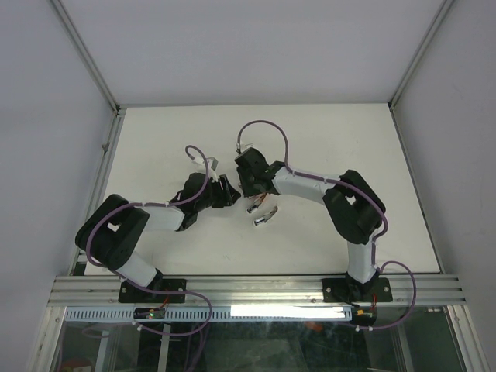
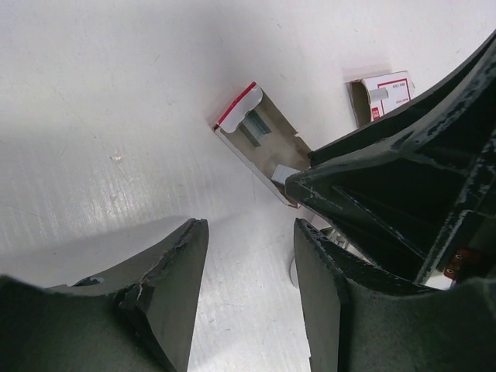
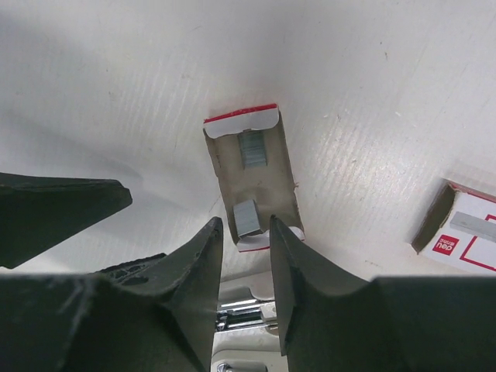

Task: Load the staples into the stapler

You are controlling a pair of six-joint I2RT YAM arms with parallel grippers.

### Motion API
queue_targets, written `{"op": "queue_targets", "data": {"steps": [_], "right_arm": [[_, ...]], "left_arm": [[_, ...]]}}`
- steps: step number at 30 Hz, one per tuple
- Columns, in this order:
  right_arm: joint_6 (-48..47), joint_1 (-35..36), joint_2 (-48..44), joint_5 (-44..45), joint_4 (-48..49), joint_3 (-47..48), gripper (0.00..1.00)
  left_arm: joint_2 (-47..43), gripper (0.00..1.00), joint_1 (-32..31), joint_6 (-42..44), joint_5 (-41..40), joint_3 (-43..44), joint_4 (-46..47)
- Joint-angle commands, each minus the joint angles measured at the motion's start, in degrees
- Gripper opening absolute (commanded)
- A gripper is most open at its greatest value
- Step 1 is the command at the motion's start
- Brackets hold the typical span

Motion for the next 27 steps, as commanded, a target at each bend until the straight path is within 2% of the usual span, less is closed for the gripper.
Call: {"op": "queue_targets", "data": {"steps": [1, 14, 27], "right_arm": [[-0.44, -0.18, 0.31, 0.81, 0.78, 2.79, 0.34], [-1.37, -0.33, 1.25, -0.35, 1.0, 2.74, 0.31], [-1.87, -0.39, 0.53, -1.05, 1.21, 2.62, 0.2]], "left_arm": [[-2.33, 0.5, -0.27, 1.52, -1.63, -0.08, 2.82], [-2.16, 0.5, -0.27, 1.53, -1.7, -0.07, 2.81], [-2.14, 0.5, -0.27, 1.58, -1.81, -0.03, 2.65]]}}
